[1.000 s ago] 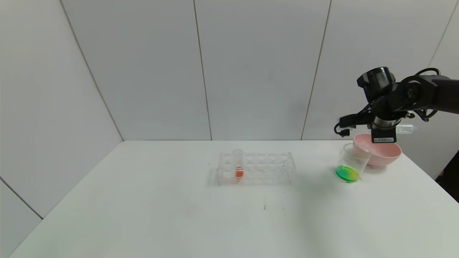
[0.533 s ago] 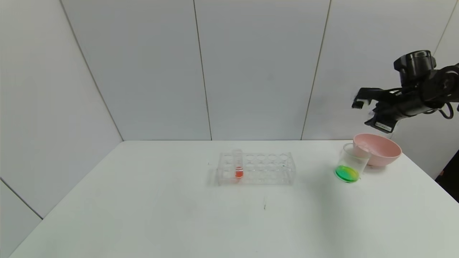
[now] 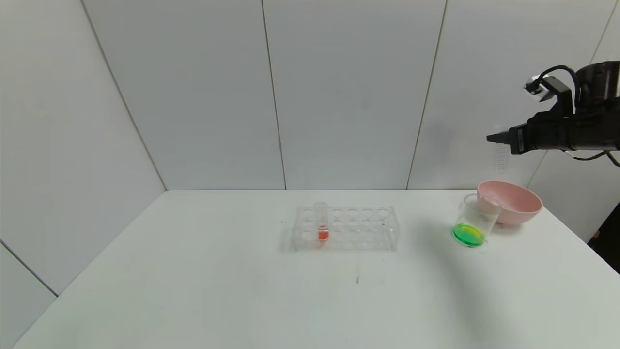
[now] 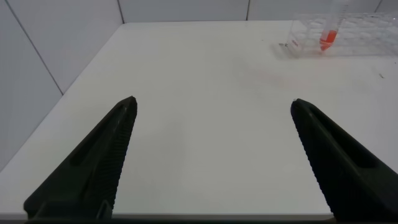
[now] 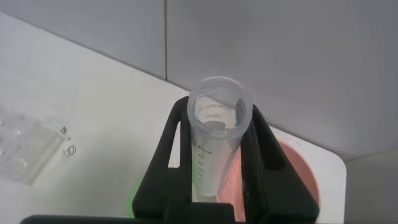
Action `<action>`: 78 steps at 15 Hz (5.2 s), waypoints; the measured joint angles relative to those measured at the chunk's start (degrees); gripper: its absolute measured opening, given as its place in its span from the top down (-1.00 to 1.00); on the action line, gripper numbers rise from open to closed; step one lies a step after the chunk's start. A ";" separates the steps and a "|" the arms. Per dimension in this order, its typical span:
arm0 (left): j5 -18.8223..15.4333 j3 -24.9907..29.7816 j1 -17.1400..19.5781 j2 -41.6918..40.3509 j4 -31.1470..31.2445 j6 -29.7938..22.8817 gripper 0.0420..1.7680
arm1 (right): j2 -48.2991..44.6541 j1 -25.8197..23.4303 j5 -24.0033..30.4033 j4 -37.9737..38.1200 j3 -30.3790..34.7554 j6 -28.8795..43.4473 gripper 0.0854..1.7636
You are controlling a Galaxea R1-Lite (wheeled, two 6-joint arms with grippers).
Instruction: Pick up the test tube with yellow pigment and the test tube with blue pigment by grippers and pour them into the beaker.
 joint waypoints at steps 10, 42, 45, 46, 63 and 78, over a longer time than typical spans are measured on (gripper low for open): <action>0.00 0.00 -0.02 0.00 0.00 0.00 -1.00 | -5.32 -4.90 0.66 -24.98 23.56 8.95 0.50; 0.00 0.00 -0.02 0.00 0.00 0.00 -1.00 | -4.40 0.06 -1.58 -28.37 21.80 15.52 -0.78; 0.00 0.00 -0.02 0.00 0.00 0.00 -1.00 | -15.07 1.63 -0.37 -28.26 29.05 17.77 -0.83; 0.00 0.00 -0.02 0.00 0.00 0.00 -1.00 | -19.21 2.01 0.41 -28.23 31.81 18.25 -0.84; 0.00 0.00 -0.05 0.00 0.00 0.00 -1.00 | -91.95 4.02 4.60 -24.61 67.97 22.71 -0.92; 0.00 0.00 -0.02 0.00 0.00 0.00 -1.00 | -114.36 8.81 -13.60 -11.59 75.67 14.92 -0.93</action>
